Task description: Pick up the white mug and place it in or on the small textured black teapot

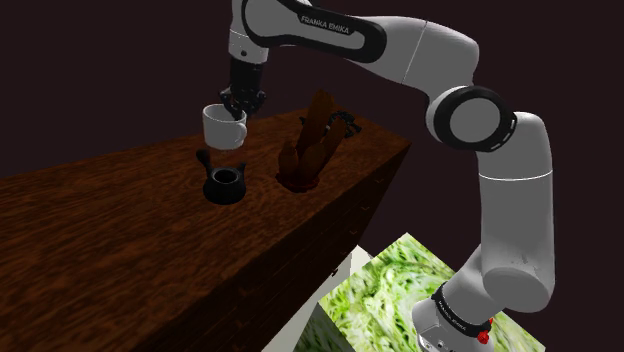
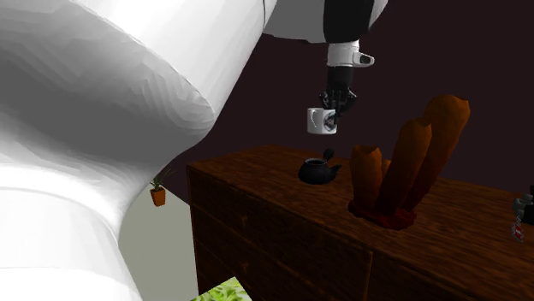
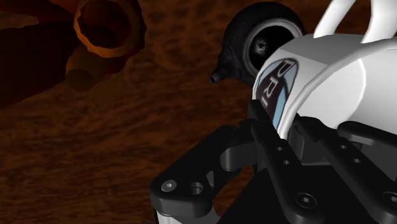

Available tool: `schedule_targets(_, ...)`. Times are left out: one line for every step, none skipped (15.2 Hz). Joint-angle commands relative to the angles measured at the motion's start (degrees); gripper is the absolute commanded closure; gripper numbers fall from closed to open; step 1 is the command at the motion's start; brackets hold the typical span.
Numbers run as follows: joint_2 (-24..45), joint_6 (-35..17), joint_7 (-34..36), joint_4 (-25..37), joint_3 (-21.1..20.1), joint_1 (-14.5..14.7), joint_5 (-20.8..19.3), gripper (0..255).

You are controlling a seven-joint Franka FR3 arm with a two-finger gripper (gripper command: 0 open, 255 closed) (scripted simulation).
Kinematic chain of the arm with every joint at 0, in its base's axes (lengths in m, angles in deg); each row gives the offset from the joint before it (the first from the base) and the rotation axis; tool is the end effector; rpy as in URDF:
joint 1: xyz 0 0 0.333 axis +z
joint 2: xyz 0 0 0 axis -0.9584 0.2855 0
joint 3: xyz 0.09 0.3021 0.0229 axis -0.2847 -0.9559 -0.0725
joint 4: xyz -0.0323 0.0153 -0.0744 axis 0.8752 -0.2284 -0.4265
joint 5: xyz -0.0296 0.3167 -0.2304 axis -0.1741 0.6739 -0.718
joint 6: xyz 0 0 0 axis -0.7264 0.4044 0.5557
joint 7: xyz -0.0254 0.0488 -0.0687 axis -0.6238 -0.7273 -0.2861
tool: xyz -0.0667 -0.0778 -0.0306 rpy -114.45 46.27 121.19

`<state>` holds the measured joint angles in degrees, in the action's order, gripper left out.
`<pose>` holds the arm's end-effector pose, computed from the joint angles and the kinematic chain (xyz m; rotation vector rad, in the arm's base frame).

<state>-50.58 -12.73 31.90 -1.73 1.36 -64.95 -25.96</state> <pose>0.6604 0.2858 0.5108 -3.0905 -0.0651 0.0134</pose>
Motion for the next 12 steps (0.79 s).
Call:
schedule_targets(-0.15,-1.49,-0.18,-1.64,0.02,-0.42,0.05,255)
schedule_targets(-0.35,-2.40,-0.16,-2.77,0.01,-0.63,0.10,255)
schedule_targets(-0.52,-3.29,-0.14,-3.85,0.00,-0.82,0.14,255)
schedule_targets(-0.67,-4.16,-0.11,-4.89,-0.01,-0.99,0.18,255)
schedule_targets(-0.79,-5.01,-0.09,-5.87,-0.01,-1.15,0.20,255)
schedule_targets(-0.88,-5.85,-0.07,-6.82,0.00,-1.30,0.21,255)
schedule_targets(-0.96,-6.67,-0.05,-7.73,0.00,-1.44,0.22,255)
schedule_targets(-1.01,-7.47,-0.02,-8.60,0.01,-1.57,0.22,255)
schedule_targets(-1.04,-8.27,0.00,-9.44,0.03,-1.69,0.22,255)
schedule_targets(-1.05,-9.05,0.03,-10.25,0.04,-1.80,0.20,255)
schedule_targets(-1.05,-9.81,0.05,-11.03,0.06,-1.90,0.18,255)
schedule_targets(-1.02,-10.57,0.08,-11.77,0.09,-1.99,0.16,255)
